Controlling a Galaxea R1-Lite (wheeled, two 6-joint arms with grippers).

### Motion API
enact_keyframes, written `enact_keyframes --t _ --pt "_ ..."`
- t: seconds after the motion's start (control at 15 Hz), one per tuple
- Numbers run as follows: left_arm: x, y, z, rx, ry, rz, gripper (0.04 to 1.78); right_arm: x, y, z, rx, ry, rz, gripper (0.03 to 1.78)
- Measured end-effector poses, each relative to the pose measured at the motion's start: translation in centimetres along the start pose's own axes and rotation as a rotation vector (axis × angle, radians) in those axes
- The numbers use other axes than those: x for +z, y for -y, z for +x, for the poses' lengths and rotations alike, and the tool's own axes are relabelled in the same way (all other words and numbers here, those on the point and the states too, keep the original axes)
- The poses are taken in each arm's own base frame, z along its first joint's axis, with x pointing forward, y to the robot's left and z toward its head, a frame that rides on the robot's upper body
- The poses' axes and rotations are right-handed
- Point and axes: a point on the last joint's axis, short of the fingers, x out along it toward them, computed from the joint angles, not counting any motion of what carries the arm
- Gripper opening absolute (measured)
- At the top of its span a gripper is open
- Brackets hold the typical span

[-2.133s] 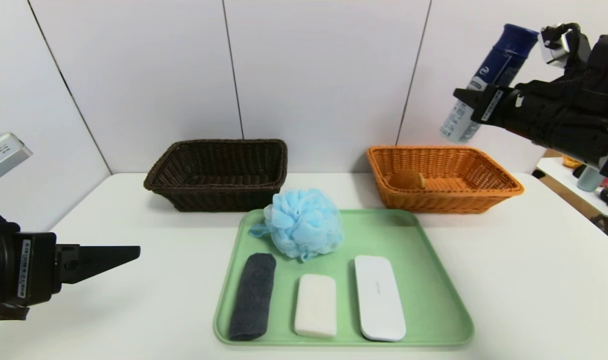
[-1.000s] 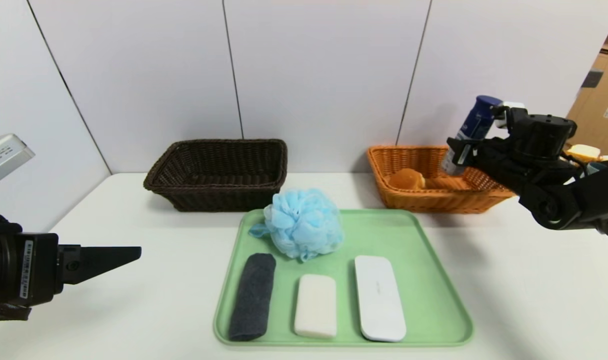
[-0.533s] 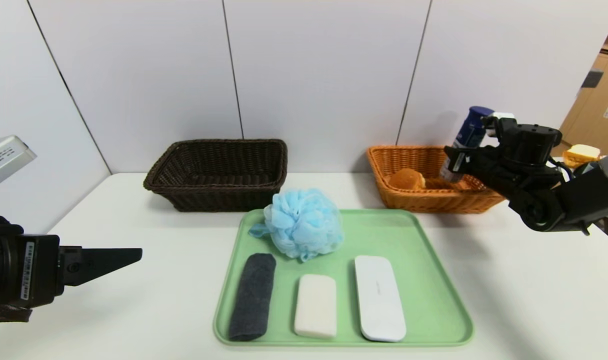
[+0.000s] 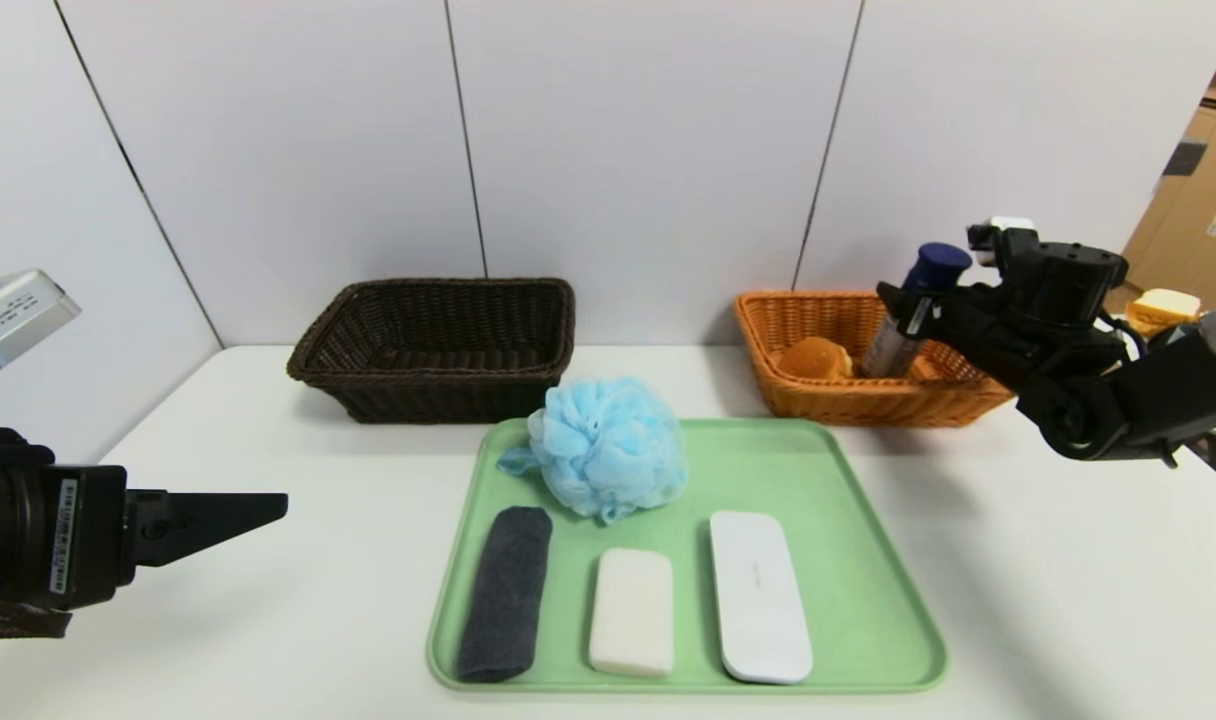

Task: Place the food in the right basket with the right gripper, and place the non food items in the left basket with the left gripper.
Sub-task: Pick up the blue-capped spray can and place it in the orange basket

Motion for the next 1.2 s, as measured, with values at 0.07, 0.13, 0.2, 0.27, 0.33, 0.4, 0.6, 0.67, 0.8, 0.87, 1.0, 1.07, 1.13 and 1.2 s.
enact_keyframes --t 0.07,0.13,0.2,0.27,0.33,0.4,0.6,0.67,0.8,0.87,1.0,1.07,1.13,1.2 --pt "0.3 0.1 -0.1 -0.002 0.01 0.0 1.69 1.0 0.1 -0.4 0.002 0.019 0.0 1.42" --pt "0.8 0.2 -0.2 -0.006 0.024 -0.001 1.69 2.3 0.1 -0.9 0.004 0.04 0.0 1.46" --pt "1.6 0.4 -0.5 -0.013 0.043 -0.004 1.69 3.7 0.1 -1.5 0.008 0.054 -0.001 1.48" --pt "2.3 0.7 -0.7 -0.015 0.049 -0.007 1.69 5.6 0.0 -2.5 0.016 0.06 -0.001 1.51" --pt "3.2 0.9 -0.9 -0.019 0.05 -0.008 1.69 7.4 -0.1 -3.4 0.028 0.051 0.003 1.53" --pt "4.0 1.3 -1.0 -0.023 0.033 -0.011 1.69 10.0 -0.3 -4.7 0.043 0.028 0.02 1.56" --pt "6.3 2.8 -0.6 -0.042 -0.048 -0.047 1.69 17.4 -0.8 -8.4 0.104 -0.063 0.114 1.61" --pt "7.2 3.5 -0.1 -0.044 -0.078 -0.076 1.69 19.4 -1.0 -10.0 0.134 -0.13 0.157 1.62" --pt "8.5 5.1 1.5 -0.017 -0.142 -0.134 1.69 20.5 -1.4 -12.8 0.183 -0.338 0.235 1.64" --pt "8.8 6.2 2.5 0.013 -0.179 -0.151 1.69 20.0 -1.8 -14.1 0.201 -0.471 0.266 1.65" --pt "8.4 8.4 4.6 0.082 -0.241 -0.132 1.69 18.2 -2.8 -16.4 0.206 -0.705 0.282 1.66" --pt "7.9 9.4 5.6 0.102 -0.279 -0.108 1.69 17.5 -3.5 -17.3 0.213 -0.773 0.271 1.67" --pt "7.3 10.1 6.5 0.116 -0.327 -0.091 1.69 17.1 -4.1 -17.9 0.218 -0.803 0.253 1.67" --pt "6.7 10.7 7.2 0.133 -0.371 -0.089 1.69 16.6 -4.9 -18.6 0.213 -0.825 0.221 1.68"
